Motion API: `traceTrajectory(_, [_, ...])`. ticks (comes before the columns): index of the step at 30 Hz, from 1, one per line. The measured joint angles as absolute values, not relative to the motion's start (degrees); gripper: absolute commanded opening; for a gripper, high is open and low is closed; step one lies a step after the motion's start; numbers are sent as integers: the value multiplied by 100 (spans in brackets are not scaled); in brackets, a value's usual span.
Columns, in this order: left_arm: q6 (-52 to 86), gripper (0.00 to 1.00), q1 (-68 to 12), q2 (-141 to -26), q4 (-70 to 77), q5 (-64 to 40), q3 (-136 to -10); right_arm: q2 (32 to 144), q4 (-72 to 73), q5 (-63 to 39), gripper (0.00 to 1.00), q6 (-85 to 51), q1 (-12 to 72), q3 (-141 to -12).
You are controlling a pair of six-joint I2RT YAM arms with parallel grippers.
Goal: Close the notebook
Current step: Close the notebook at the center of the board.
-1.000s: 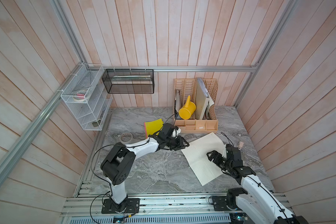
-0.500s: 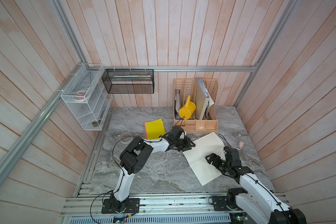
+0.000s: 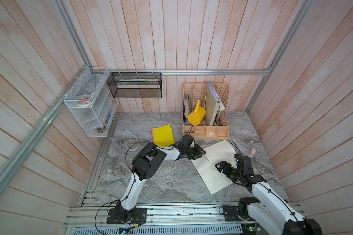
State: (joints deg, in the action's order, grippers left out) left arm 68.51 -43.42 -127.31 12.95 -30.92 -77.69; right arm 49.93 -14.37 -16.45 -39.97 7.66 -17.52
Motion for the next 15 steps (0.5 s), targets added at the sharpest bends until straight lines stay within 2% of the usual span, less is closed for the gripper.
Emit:
traceTrajectory(8, [7404, 39, -4410, -12888, 2202, -2926, -7647, 4995, -1437, -1667, 90, -3977, 766, -1752])
traceTrajectory(12, [7546, 21, -4418, -13021, 2423, -2910, -7647, 4995, -1437, -1686, 90, -3975, 766, -1752])
traceTrajectory(14, [7612, 5, -4425, -13052, 2589, -2902, -7647, 4995, -1437, -1702, 90, -3975, 766, -1752])
traceTrajectory(15, [7653, 1, -4429, -13052, 2668, -2891, -7640, 4995, -1437, -1704, 91, -3975, 766, -1752])
